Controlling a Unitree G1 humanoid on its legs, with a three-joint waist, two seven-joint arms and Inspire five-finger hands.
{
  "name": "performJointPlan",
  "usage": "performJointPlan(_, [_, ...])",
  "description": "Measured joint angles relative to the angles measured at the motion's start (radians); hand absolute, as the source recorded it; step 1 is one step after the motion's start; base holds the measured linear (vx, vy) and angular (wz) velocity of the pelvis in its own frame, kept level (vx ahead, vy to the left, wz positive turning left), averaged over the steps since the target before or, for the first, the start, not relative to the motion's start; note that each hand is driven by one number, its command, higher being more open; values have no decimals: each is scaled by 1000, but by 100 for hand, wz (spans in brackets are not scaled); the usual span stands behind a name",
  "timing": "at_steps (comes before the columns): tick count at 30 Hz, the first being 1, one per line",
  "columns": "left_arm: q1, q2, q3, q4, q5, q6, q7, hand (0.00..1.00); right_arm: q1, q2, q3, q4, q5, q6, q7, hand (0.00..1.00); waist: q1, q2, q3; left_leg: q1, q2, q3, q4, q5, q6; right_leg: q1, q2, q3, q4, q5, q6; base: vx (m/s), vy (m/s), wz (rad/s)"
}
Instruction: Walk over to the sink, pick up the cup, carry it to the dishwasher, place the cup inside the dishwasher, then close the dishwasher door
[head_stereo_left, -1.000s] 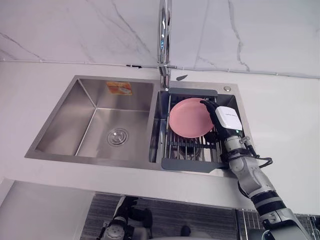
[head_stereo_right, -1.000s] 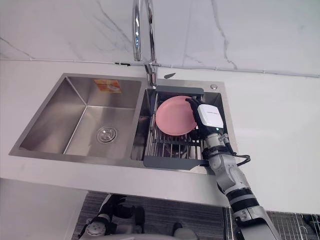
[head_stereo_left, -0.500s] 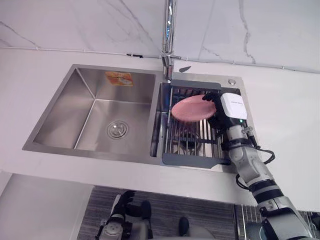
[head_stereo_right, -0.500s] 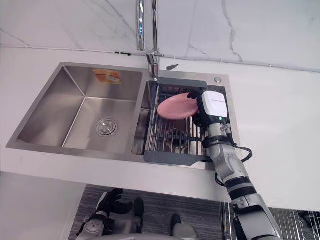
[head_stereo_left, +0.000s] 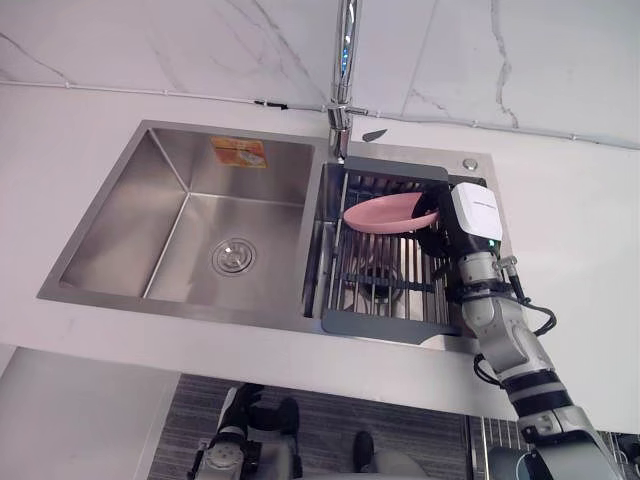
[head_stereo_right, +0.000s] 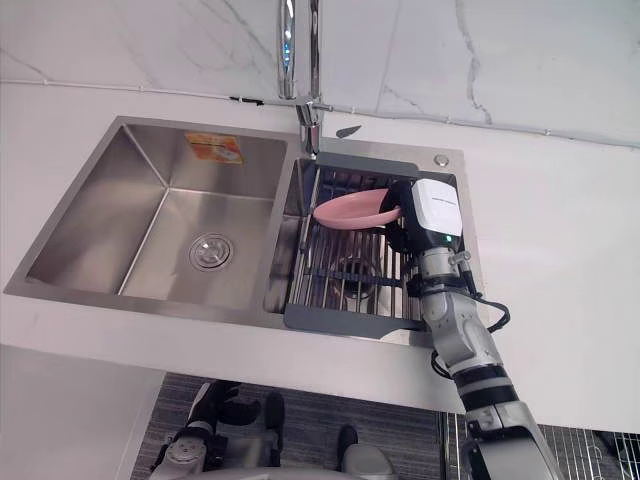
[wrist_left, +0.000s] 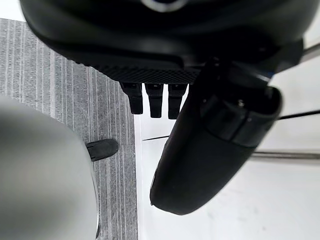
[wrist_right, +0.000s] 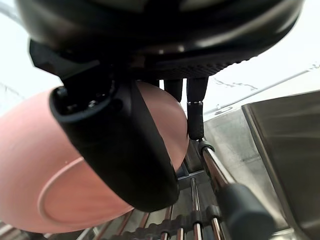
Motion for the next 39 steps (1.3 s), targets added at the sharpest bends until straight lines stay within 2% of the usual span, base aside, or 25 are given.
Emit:
performJointPlan(4, [0, -4, 19, 3, 1, 9, 1, 90, 113, 60, 4, -168, 58, -33, 7, 30, -2, 0, 0, 13, 6, 11, 0, -2, -3, 5, 3, 9, 5, 0, 0, -2, -1, -7])
performJointPlan(10, [0, -9, 40, 22, 2, 16, 3, 90, 251, 81, 5, -358, 59, -82, 14, 30, -5, -1, -7, 38, 7, 46, 0, -2, -3, 6, -1, 44, 18, 0, 1, -69, 7, -17])
performJointPlan(15, [1, -6, 41, 57, 5, 20, 6, 90, 334, 115, 3, -405, 58, -93, 14, 30, -24, 1, -43, 41, 9, 55, 0, -2, -3, 4, 0, 58, 12, -1, 2, -64, 6, -9])
performJointPlan(23, [0, -7, 57, 90, 7, 27, 6, 90, 421, 147, 0, -475, 56, -96, 3, 30, -26, 6, -76, 51, 17, 70, 0, -1, -2, 6, 7, 68, 10, 5, 2, -20, -6, -6])
performJointPlan(29, [2, -6, 56, 89, 8, 27, 6, 90, 421, 153, -68, -483, 46, -97, -19, 30, -24, 11, -76, 51, 22, 73, 11, -3, -1, 11, 11, 73, 10, 11, -5, -5, 1, -1])
performJointPlan(32, [-9, -8, 57, 84, 7, 24, 6, 90, 414, 150, -92, -488, 46, -94, -40, 30, -22, 21, -69, -43, 31, 56, 175, -74, -10, -33, 12, 100, 38, 19, -7, -29, 11, -22])
performJointPlan(33, [-14, -12, 61, 84, 2, 29, 9, 90, 407, 145, -91, -488, 46, -94, -42, 30, -20, 34, -62, -72, 33, -19, 256, -126, -24, -46, 18, 122, 50, 19, -7, -9, 22, -55])
performJointPlan(34, [-16, -17, 62, 84, -6, 38, 15, 90, 403, 140, -92, -488, 46, -94, -43, 30, -22, 45, -58, -91, 33, -35, 313, -164, -24, -54, 25, 150, 54, 21, -4, -15, 41, -63])
performJointPlan(37, [-13, -18, 62, 84, -12, 39, 24, 90, 409, 143, -108, -487, 46, -94, -46, 30, -32, 49, -56, -102, 36, -6, 336, -191, -26, -76, 22, 201, 54, 28, 8, -38, 81, -59])
performJointPlan(39, [-14, -19, 62, 78, -12, 31, 24, 90, 408, 148, -144, -486, 30, -85, -47, 30, -35, 47, -53, -120, 33, 45, 343, -198, -15, -120, 15, 261, 54, 47, 25, -62, 118, -71])
